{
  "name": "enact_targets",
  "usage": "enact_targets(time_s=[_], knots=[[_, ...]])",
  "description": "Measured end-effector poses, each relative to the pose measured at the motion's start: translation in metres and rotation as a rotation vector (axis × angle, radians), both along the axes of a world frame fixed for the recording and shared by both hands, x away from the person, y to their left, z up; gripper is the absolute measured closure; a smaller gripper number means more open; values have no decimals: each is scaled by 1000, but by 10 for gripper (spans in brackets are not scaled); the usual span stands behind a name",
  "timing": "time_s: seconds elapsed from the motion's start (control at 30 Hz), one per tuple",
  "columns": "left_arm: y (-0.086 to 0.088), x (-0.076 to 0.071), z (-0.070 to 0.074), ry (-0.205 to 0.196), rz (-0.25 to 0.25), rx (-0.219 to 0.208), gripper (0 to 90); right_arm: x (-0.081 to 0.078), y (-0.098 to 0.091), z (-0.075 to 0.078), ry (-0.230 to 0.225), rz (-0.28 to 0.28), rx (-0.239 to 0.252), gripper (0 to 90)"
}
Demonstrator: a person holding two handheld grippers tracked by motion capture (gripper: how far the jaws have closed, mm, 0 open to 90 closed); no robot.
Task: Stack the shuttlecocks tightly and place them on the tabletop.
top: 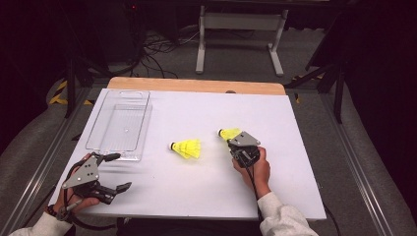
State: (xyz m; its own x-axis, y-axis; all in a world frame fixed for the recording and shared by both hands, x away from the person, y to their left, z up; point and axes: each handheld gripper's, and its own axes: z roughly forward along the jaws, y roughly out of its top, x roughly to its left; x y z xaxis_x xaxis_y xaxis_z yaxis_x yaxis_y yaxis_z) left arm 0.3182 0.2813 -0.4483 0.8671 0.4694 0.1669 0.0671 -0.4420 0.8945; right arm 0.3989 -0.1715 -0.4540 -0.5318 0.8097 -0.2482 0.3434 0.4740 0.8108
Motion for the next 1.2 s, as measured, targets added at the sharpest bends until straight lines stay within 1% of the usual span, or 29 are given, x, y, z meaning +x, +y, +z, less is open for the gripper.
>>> enact_targets(time_s=[0.17, 0.2, 0.27, 0.33, 0.37, 0.43, 0.47, 0.67, 0.83, 0.97, 1.1, 1.2], knots=[[0, 0, 0, -1, 0, 2, 54, -2, -6, 6, -16, 14, 6, 900], [0, 0, 0, -1, 0, 0, 54, -3, -10, 10, -23, 24, 14, 900], [0, 0, 0, 0, 0, 3, 54, -4, -14, 12, -25, 36, 23, 900], [0, 0, 0, 1, -1, 5, 54, -4, -16, 13, -29, 35, 18, 900], [0, 0, 0, 0, -2, 6, 55, -5, -18, 14, -27, 40, 30, 900], [0, 0, 0, 0, -2, 6, 55, -5, -19, 15, -26, 39, 32, 900], [0, 0, 0, 3, -1, 4, 54, -4, -20, 15, -23, 45, 42, 900], [1, 1, -1, 3, -2, 2, 55, -5, -19, 17, -23, 52, 36, 900], [1, 3, 0, 1, -4, -4, 55, -6, -23, 20, -27, 55, 48, 900], [-1, 3, -1, 3, -9, 7, 55, -10, -29, 25, -38, 65, 64, 900], [-1, 3, 0, 0, -7, 4, 55, -13, -31, 29, -51, 77, 68, 900], [-1, 3, 0, 1, -8, 4, 55, -17, -32, 32, -59, 101, 74, 900]])
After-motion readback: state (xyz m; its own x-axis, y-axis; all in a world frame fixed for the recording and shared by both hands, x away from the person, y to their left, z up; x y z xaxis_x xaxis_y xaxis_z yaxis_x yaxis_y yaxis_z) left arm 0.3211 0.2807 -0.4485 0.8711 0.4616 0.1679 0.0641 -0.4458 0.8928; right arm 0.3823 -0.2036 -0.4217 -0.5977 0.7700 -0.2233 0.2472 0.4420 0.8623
